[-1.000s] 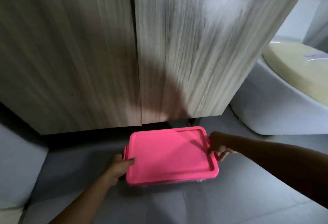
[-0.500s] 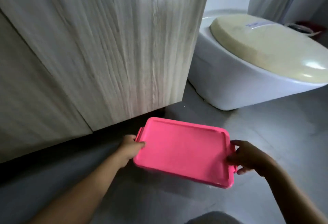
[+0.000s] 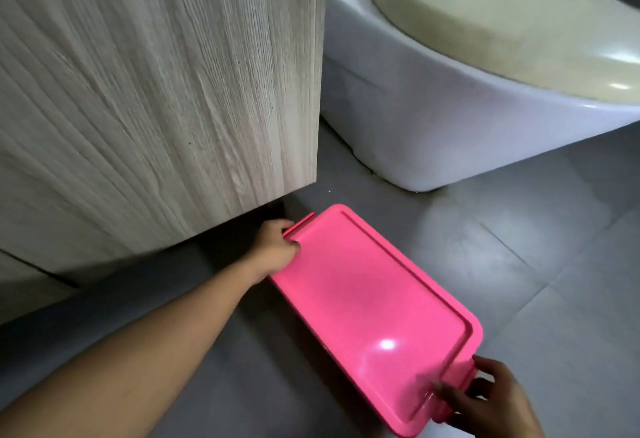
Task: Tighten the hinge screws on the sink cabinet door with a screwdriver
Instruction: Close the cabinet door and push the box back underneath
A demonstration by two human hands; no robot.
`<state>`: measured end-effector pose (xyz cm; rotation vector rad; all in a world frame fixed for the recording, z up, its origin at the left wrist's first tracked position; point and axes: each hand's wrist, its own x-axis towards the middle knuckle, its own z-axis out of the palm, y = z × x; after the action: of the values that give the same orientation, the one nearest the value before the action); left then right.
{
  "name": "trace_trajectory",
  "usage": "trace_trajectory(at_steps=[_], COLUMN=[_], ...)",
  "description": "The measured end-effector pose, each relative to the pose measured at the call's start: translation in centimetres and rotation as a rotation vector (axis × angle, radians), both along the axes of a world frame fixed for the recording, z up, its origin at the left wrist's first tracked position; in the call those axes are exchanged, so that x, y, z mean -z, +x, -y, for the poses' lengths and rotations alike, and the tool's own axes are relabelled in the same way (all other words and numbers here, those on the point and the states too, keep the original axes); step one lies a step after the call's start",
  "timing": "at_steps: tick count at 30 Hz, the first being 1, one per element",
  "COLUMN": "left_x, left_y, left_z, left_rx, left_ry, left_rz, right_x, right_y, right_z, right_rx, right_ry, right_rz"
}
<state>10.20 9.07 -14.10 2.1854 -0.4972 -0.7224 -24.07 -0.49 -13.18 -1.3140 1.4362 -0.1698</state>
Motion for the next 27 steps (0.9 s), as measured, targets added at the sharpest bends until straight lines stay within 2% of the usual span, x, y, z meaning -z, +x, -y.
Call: trace_trajectory(at_steps=[11,17,20,23,27], left_x=[1.8,2.2,1.6,0.4,-2.9], left_y=[0.9,0.9,1.0,0.7,0.7], left_z=[4.1,4.5,4.1,2.9,0.8], left_rx=[0.140,0.164,0.180,0.217,0.235], left_ry=[0.043,0.082,0.128,0.145,0.158], left_rz=[0.107,0.141,0.210,0.259,0.326], right_x=[3.1,3.4,3.3,2.8,-0.3], right_y=[-0.2,-0.3,-0.1,0.6,4.0], right_z=[-1.6,-1.8,-1.8,-0.8,2.0], right_rx=[0.132,0.140,0.086,-0.030,-0.209], right_ry=[0.065,0.007,-0.117,-0.380,-0.553], right_rz=[0.093,0.070,-0.026,-0.152,-0.160])
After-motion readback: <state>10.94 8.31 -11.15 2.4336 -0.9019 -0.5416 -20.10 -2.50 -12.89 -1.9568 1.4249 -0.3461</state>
